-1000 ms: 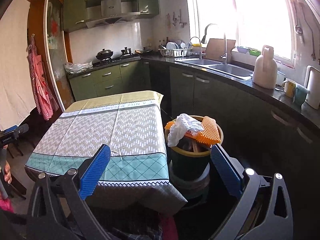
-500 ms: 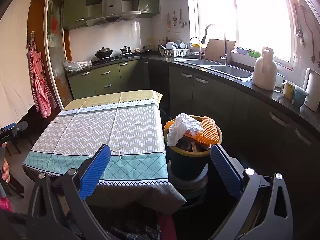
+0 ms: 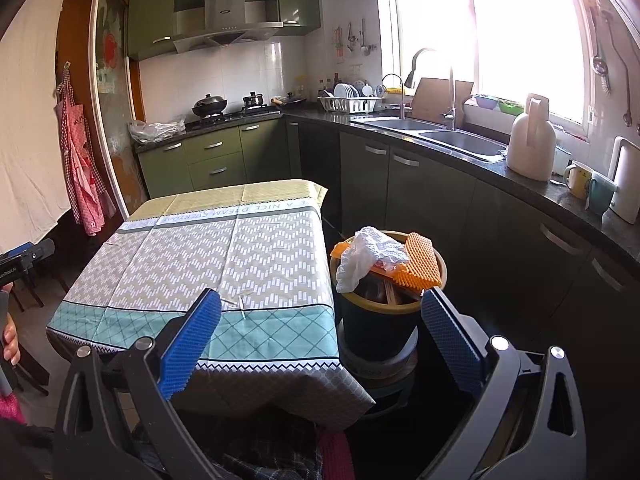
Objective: Collect trash
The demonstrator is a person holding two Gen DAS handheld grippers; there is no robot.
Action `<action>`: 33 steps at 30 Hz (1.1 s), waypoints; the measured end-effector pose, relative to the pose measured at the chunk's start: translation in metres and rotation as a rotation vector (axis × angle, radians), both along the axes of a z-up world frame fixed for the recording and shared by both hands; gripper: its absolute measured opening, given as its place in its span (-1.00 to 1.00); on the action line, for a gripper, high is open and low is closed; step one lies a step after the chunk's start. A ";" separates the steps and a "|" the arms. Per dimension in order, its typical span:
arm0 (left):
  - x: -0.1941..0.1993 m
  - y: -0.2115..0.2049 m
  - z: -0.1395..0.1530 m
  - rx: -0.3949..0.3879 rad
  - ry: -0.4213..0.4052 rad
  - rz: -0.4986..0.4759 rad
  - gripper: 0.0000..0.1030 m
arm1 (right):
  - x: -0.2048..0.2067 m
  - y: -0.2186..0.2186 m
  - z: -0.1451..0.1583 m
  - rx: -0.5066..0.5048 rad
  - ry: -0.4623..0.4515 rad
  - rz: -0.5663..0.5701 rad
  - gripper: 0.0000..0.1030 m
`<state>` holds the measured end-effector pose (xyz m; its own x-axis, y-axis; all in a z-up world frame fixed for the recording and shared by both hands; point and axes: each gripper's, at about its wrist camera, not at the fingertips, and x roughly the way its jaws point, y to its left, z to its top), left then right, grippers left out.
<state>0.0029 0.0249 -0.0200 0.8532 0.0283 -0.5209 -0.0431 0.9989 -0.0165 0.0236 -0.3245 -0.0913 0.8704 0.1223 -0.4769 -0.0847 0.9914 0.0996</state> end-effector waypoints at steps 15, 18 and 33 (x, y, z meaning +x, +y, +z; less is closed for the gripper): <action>-0.001 0.000 -0.002 -0.001 0.007 -0.001 0.88 | 0.002 -0.001 -0.001 0.000 0.002 0.002 0.92; -0.001 0.001 -0.002 -0.001 0.008 -0.002 0.88 | 0.002 -0.001 -0.002 0.001 0.003 0.002 0.92; -0.002 0.003 -0.002 0.005 0.010 -0.003 0.88 | 0.003 0.000 -0.003 -0.001 0.005 0.005 0.92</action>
<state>0.0007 0.0279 -0.0218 0.8479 0.0282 -0.5293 -0.0400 0.9991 -0.0108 0.0265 -0.3249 -0.0946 0.8673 0.1257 -0.4816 -0.0887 0.9911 0.0991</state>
